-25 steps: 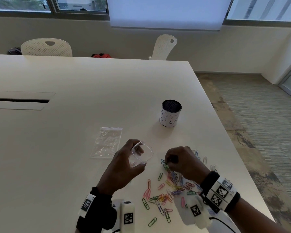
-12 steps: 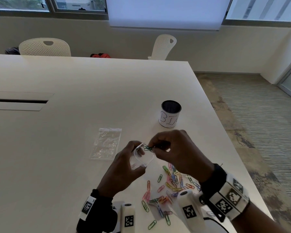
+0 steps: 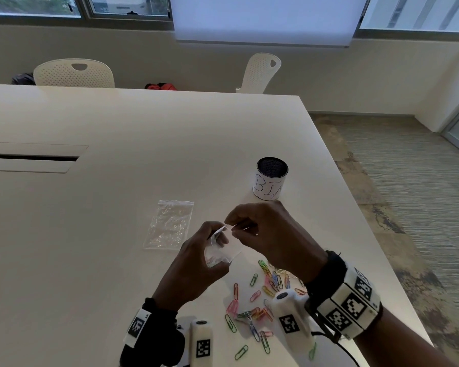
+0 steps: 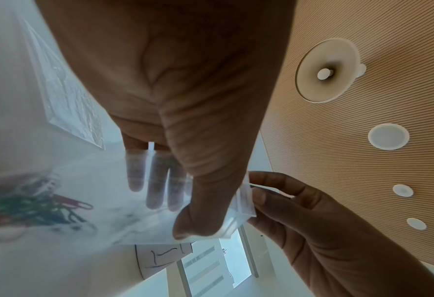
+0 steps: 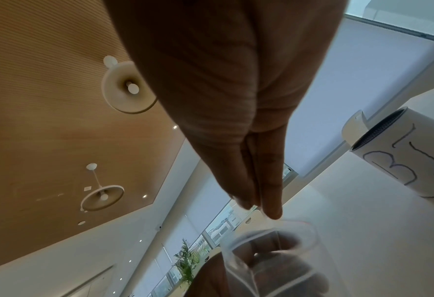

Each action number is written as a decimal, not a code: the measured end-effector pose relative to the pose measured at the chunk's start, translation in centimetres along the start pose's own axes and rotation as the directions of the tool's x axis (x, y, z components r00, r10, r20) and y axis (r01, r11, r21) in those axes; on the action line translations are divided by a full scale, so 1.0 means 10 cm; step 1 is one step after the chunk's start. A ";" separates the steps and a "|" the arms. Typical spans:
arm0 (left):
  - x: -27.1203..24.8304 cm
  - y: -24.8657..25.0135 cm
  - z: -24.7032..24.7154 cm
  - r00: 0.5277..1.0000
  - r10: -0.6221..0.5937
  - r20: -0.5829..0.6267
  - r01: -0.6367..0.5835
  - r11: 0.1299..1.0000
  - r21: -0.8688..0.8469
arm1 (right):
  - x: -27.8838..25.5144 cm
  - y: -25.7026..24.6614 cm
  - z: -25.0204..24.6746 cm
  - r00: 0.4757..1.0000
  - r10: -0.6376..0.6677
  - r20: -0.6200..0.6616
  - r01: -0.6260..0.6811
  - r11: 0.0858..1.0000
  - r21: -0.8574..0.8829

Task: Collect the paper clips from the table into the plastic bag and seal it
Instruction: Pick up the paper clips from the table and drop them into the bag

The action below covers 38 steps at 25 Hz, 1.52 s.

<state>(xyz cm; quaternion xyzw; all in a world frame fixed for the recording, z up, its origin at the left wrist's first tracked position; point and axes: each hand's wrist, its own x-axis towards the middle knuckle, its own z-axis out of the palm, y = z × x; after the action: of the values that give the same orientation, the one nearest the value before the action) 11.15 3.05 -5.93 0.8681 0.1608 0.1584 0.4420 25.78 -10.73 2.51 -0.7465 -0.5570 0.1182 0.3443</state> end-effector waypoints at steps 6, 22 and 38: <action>0.00 0.00 0.01 1.000 -0.002 0.004 0.002 1.000 -0.011 | -0.13 0.44 -0.28 0.976 0.186 -0.110 -0.189 0.982 -0.014; 0.04 0.00 0.06 0.999 -0.030 0.037 0.030 1.000 0.009 | -0.54 1.19 0.05 0.828 0.560 0.027 -0.523 0.788 -0.324; 0.00 0.04 0.06 0.999 -0.036 0.023 0.036 0.999 -0.005 | -0.48 0.71 0.42 0.917 0.390 0.079 -0.332 0.859 -0.391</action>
<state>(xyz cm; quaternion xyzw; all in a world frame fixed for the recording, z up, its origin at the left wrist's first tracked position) 11.45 2.42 -5.91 0.8656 0.1709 0.1407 0.4491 27.06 -14.52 -6.16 -0.8774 -0.4440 0.1316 0.1248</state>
